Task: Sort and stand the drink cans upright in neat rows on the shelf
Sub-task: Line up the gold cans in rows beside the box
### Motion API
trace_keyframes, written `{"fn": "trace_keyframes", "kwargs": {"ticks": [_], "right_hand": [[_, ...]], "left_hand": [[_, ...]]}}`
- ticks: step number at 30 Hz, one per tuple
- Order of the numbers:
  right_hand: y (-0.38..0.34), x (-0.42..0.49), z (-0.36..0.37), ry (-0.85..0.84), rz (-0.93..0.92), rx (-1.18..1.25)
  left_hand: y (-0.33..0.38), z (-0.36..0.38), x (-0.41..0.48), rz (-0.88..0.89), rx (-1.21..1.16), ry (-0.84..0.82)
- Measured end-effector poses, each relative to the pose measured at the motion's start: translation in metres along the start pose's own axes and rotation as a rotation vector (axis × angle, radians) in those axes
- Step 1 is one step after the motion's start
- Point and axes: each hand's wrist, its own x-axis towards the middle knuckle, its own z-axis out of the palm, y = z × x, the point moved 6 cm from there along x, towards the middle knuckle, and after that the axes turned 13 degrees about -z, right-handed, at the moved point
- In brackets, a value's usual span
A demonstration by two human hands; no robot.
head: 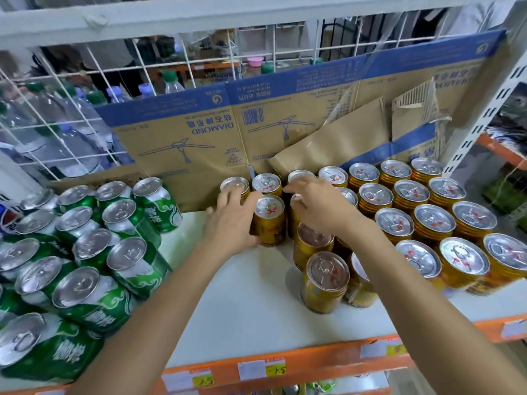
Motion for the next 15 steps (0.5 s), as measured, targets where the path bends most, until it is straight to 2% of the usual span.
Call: {"fn": "trace_keyframes", "kwargs": {"ticks": [8, 10, 13, 15], "right_hand": [[0.015, 0.012, 0.004, -0.081, -0.018, -0.032], [0.023, 0.013, 0.002, -0.102, 0.010, -0.055], [0.031, 0.016, 0.000, -0.120, 0.025, -0.090], [0.031, 0.022, -0.001, -0.125, 0.022, -0.085]], "left_hand": [[-0.007, 0.000, -0.025, 0.042, -0.052, 0.189], [-0.013, 0.001, -0.034, 0.054, -0.092, 0.123], [-0.017, -0.003, -0.043, 0.154, -0.129, -0.100], [-0.013, -0.016, -0.042, 0.163, -0.127, -0.107]]}}
